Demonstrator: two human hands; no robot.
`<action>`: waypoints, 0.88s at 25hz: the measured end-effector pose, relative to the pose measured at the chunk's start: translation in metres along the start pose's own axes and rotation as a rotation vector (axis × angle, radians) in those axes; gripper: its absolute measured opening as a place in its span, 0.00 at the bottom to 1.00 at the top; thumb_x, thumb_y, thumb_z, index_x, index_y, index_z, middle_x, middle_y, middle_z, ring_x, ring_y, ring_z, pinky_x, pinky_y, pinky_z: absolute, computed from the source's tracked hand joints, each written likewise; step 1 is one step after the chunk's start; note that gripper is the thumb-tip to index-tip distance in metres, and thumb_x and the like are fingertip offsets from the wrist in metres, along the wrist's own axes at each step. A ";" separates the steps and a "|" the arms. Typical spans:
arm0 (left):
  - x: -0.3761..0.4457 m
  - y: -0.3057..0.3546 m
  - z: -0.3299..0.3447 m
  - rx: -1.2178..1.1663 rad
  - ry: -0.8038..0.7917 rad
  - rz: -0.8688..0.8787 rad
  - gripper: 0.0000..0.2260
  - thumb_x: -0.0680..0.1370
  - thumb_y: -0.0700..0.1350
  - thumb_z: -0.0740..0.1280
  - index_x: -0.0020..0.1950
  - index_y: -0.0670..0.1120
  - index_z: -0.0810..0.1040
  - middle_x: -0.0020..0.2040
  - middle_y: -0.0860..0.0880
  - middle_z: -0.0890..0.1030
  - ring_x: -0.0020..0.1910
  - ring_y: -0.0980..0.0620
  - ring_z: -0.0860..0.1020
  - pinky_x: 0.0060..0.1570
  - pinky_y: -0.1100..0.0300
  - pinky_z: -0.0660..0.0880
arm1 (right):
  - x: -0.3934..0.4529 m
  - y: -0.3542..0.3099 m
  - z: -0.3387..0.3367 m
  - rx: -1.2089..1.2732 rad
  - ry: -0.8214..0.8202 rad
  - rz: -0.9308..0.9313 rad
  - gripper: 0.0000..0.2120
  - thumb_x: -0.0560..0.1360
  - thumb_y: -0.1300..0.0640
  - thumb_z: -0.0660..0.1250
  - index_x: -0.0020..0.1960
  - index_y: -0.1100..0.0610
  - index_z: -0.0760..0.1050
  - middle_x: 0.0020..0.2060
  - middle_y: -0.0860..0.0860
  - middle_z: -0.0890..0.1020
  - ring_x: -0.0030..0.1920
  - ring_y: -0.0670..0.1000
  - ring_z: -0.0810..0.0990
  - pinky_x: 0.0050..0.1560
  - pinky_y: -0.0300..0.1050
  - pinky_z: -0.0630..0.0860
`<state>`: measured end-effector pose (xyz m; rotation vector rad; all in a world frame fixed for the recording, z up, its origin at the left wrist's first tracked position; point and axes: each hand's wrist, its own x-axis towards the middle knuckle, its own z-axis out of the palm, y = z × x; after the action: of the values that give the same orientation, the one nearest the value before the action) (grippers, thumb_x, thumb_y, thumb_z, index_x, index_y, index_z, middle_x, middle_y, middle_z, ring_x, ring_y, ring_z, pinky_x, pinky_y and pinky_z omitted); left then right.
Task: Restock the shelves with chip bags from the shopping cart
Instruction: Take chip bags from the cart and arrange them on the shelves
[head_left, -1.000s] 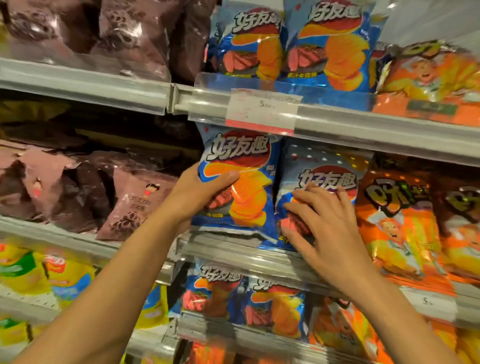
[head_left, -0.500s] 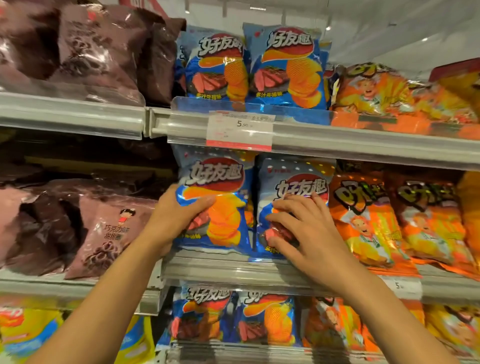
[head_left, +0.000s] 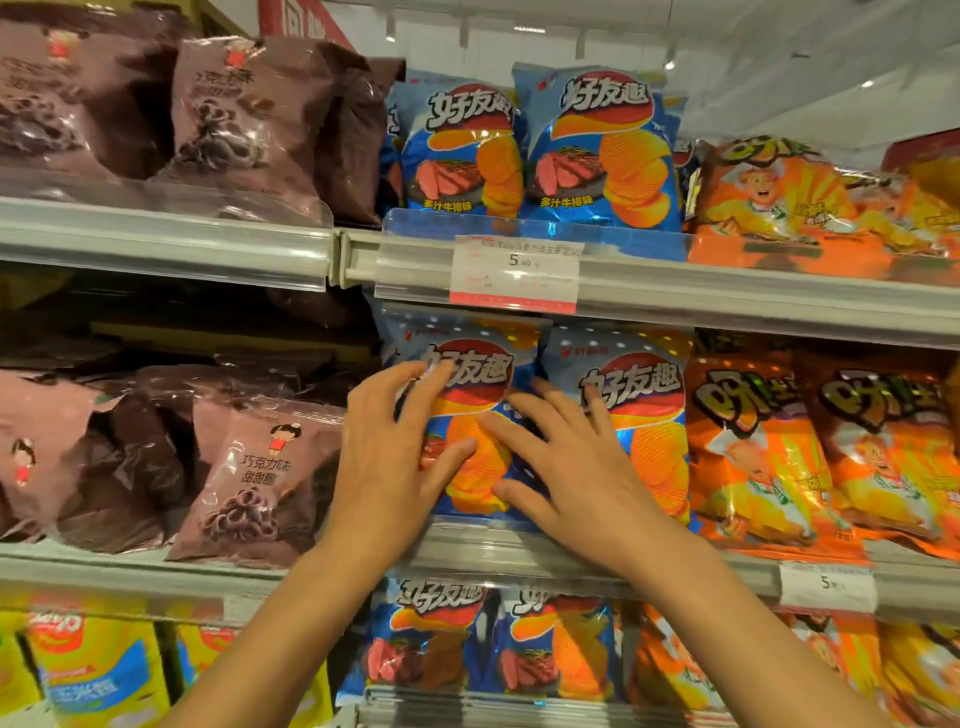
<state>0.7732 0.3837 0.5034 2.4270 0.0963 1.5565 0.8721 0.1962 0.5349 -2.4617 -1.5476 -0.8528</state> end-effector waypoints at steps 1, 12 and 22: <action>-0.001 0.005 0.003 0.035 -0.038 0.058 0.30 0.79 0.58 0.67 0.77 0.48 0.67 0.72 0.44 0.67 0.72 0.44 0.65 0.68 0.45 0.69 | -0.007 0.004 -0.001 0.035 0.102 0.030 0.29 0.80 0.39 0.60 0.79 0.43 0.60 0.78 0.50 0.63 0.80 0.56 0.55 0.78 0.63 0.45; 0.000 0.020 0.037 0.248 -0.347 0.021 0.33 0.80 0.66 0.50 0.82 0.53 0.55 0.81 0.41 0.56 0.81 0.37 0.50 0.77 0.36 0.54 | -0.039 0.048 0.021 0.112 0.085 0.476 0.37 0.79 0.30 0.50 0.82 0.46 0.48 0.81 0.58 0.53 0.80 0.64 0.48 0.79 0.62 0.51; 0.000 0.134 0.069 -0.025 -0.175 0.216 0.30 0.80 0.58 0.61 0.80 0.47 0.64 0.80 0.43 0.62 0.81 0.40 0.54 0.74 0.33 0.58 | -0.104 0.079 -0.012 0.222 0.210 0.329 0.35 0.79 0.38 0.59 0.82 0.47 0.54 0.82 0.54 0.51 0.82 0.57 0.43 0.79 0.64 0.49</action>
<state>0.8246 0.2419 0.5098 2.6132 -0.2241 1.4073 0.9018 0.0716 0.5075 -2.2917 -1.0652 -0.8012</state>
